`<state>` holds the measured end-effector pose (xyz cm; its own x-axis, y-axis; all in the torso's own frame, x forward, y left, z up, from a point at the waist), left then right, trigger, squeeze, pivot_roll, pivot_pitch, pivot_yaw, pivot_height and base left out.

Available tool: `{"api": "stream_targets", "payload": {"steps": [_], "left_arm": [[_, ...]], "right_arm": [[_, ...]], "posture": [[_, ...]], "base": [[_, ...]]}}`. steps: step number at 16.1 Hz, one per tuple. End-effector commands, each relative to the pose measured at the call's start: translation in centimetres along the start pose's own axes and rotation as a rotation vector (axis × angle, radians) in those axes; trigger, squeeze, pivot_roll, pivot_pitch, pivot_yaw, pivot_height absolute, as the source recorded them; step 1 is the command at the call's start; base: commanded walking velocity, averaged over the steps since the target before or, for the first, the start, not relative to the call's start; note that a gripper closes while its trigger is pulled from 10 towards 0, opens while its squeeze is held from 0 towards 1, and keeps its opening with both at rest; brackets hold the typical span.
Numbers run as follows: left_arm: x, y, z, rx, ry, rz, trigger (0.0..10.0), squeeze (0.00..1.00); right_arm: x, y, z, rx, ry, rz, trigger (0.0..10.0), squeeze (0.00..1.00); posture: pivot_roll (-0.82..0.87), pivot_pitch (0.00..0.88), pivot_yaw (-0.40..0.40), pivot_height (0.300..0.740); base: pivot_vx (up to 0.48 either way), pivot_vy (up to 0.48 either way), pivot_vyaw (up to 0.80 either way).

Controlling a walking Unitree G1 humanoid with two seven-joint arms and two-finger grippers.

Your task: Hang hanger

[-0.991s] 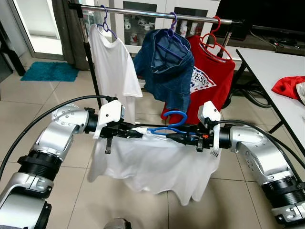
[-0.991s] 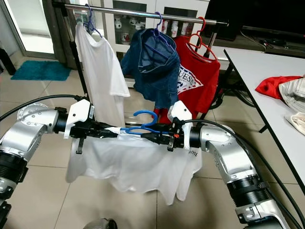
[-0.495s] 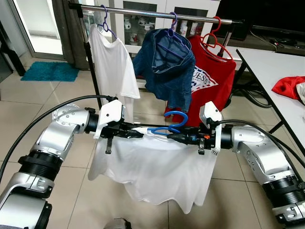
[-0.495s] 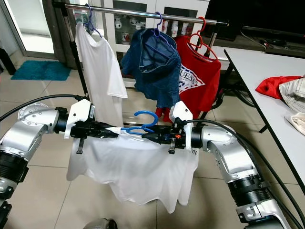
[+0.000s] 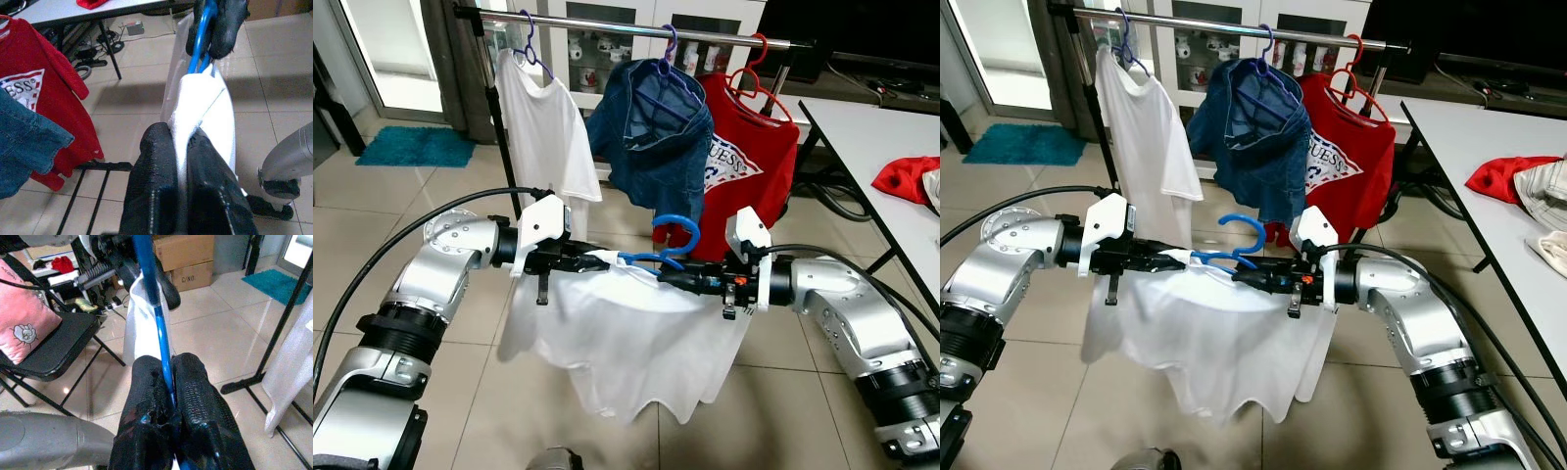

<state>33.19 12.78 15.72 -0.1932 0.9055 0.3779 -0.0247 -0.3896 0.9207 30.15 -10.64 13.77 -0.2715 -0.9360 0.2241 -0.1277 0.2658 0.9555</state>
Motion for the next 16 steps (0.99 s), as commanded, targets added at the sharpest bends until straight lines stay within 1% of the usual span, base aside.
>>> {"api": "stream_targets", "payload": {"steps": [1, 3, 4, 5, 6, 7, 8, 9, 11, 12, 13, 14, 15, 16], "left_arm": [[1.2, 1.7, 0.8, -0.018, 0.043, -0.068, 10.0, 1.00], [1.5, 1.8, 0.6, -0.013, 0.025, -0.075, 10.0, 1.00], [1.8, 2.0, 0.7, -0.011, 0.028, -0.093, 10.0, 1.00], [2.2, 2.5, 1.0, -0.002, 0.044, -0.136, 10.0, 1.00], [2.3, 2.7, 1.1, 0.001, 0.048, -0.150, 10.0, 1.00], [2.5, 2.6, 1.0, 0.013, 0.038, -0.143, 10.0, 0.26], [2.7, 2.6, 0.8, 0.023, 0.029, -0.146, 10.0, 0.00], [2.8, 2.7, 0.6, 0.023, 0.024, -0.152, 10.0, 0.00], [3.1, 2.9, 0.9, 0.048, 0.070, -0.185, 10.0, 0.00], [3.2, 2.6, 2.5, 0.086, 0.247, -0.200, 10.0, 0.00], [3.1, 2.3, 3.0, 0.097, 0.315, -0.201, 10.0, 0.00], [2.9, 1.1, 3.5, 0.144, 0.413, -0.165, 10.0, 0.00], [2.8, 0.4, 3.7, 0.167, 0.507, -0.175, 10.0, 0.00], [2.8, -1.0, 3.6, 0.244, 0.634, -0.183, 10.0, 0.00]], "right_arm": [[0.8, -0.4, 0.0, -0.015, -0.008, 0.013, 0.0, 0.00], [0.8, -0.7, -0.2, -0.021, -0.020, 0.032, 0.0, 0.00], [0.9, -0.8, -0.2, -0.036, -0.026, 0.037, 0.0, 0.00], [1.2, -0.9, -0.2, -0.064, -0.032, 0.046, 0.0, 0.00], [1.4, -1.0, -0.1, -0.076, -0.034, 0.050, 0.0, 0.00], [1.7, -1.4, 0.0, -0.090, -0.050, 0.056, 0.0, 0.00], [2.0, -1.6, 0.1, -0.094, -0.056, 0.057, 0.0, 0.00], [1.9, -1.6, 0.2, -0.082, -0.056, 0.050, 0.0, 0.00], [1.3, -1.6, 0.3, -0.068, -0.073, 0.044, 0.0, 0.00], [1.0, -2.3, -0.1, -0.085, -0.153, 0.083, 0.0, 0.00], [1.0, -2.8, -0.3, -0.100, -0.204, 0.106, 0.0, 0.00], [1.1, -3.6, -0.7, -0.130, -0.294, 0.137, 0.0, 0.00], [1.1, -4.3, -0.8, -0.159, -0.375, 0.144, 0.0, 0.00], [0.9, -4.8, -0.4, -0.182, -0.447, 0.143, 0.0, 0.00]], "posture": [[-0.05, 0.000, -0.038, 0.740], [-0.05, 0.000, -0.038, 0.740], [-0.07, 0.000, -0.022, 0.740], [-0.07, 0.000, -0.019, 0.740], [-0.07, 0.000, -0.019, 0.740], [-0.07, 0.000, -0.020, 0.740], [-0.06, 0.000, -0.022, 0.740], [-0.06, 0.000, -0.023, 0.740], [-0.06, 0.000, -0.025, 0.740], [-0.06, 0.000, -0.018, 0.740], [-0.06, 0.000, -0.019, 0.740], [-0.05, 0.000, -0.026, 0.740], [-0.05, 0.000, -0.025, 0.740], [-0.05, 0.000, -0.006, 0.740]], "base": [[0.000, 0.000, 0.00], [0.000, 0.000, 0.00], [0.000, 0.000, 0.00], [0.000, 0.000, 0.00], [0.000, 0.000, 0.00], [0.000, 0.000, 0.00], [0.000, 0.000, 0.00], [0.000, 0.000, 0.00], [0.000, 0.000, 0.00], [0.000, 0.000, 0.00], [0.000, 0.000, 0.00], [0.000, 0.000, 0.00], [0.000, 0.000, 0.00], [0.000, 0.000, 0.00]]}}
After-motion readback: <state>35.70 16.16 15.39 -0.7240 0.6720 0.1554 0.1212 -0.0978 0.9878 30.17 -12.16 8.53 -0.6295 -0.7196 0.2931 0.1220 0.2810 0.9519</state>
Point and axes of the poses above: a point about 5 cm out from each wrist's last joint towards the gripper, its own x axis pointing back from the gripper into the wrist, its own y axis along the axis of the wrist's last joint, z = x × y, the point moved 4 cm from there along -x, pointing out of the wrist towards the gripper, and after that the axes turned 10 degrees about x, right-handed, at the moved point
